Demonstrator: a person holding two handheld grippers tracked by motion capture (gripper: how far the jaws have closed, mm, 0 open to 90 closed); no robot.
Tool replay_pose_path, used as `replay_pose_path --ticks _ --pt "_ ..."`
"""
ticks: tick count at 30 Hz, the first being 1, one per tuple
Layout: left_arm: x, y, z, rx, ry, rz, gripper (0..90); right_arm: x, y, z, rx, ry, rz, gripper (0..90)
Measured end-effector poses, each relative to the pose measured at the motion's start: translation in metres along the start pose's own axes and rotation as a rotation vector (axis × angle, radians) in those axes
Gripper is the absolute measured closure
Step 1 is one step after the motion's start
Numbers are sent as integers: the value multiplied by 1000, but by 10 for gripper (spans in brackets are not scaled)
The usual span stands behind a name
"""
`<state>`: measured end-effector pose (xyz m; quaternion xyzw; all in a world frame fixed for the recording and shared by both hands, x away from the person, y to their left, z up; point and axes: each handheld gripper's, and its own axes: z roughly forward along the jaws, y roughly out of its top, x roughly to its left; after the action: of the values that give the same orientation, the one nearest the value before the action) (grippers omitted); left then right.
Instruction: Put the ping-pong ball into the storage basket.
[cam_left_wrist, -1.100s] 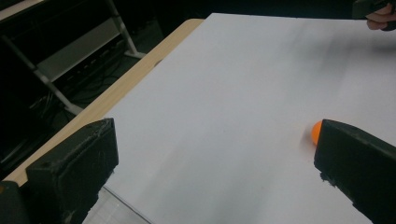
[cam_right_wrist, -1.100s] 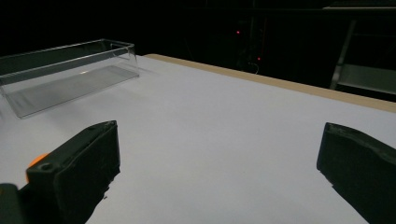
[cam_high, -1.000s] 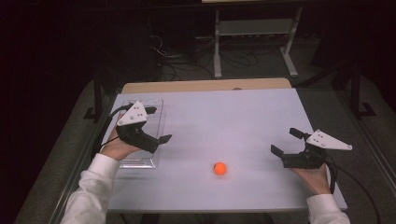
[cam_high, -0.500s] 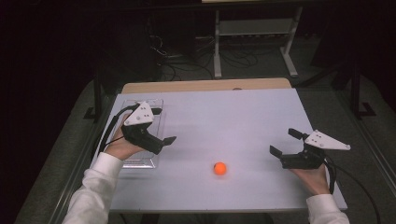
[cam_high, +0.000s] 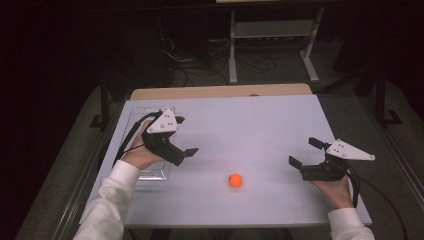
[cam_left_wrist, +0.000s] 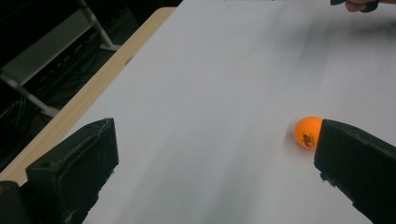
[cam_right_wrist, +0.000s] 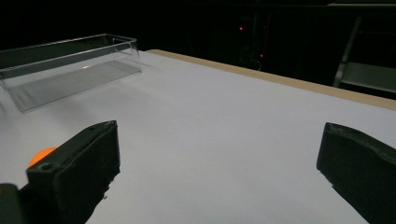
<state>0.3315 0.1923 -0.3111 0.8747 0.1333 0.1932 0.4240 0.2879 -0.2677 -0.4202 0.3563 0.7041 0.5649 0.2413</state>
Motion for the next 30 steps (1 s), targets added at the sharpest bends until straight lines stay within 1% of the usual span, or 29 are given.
replay_pose_path --ticks 2,9,15,17,22,30 --pt "-1 1 2 5 -11 -1 0 0 0 0 0 1 -1 0" --pt "-5 6 9 23 -35 20 0 1 0 0 4 5 -5 0" --pt "-8 11 18 33 -56 39 0 0 0 0 4 5 -5 0" --pt "-10 12 23 47 -69 50 0 0 0 0 3 6 -3 0" --pt "-12 11 29 70 -84 56 0 0 0 0 0 5 -3 0" --pt "-17 13 38 82 -101 71 0 1 0 0 5 10 -6 0"
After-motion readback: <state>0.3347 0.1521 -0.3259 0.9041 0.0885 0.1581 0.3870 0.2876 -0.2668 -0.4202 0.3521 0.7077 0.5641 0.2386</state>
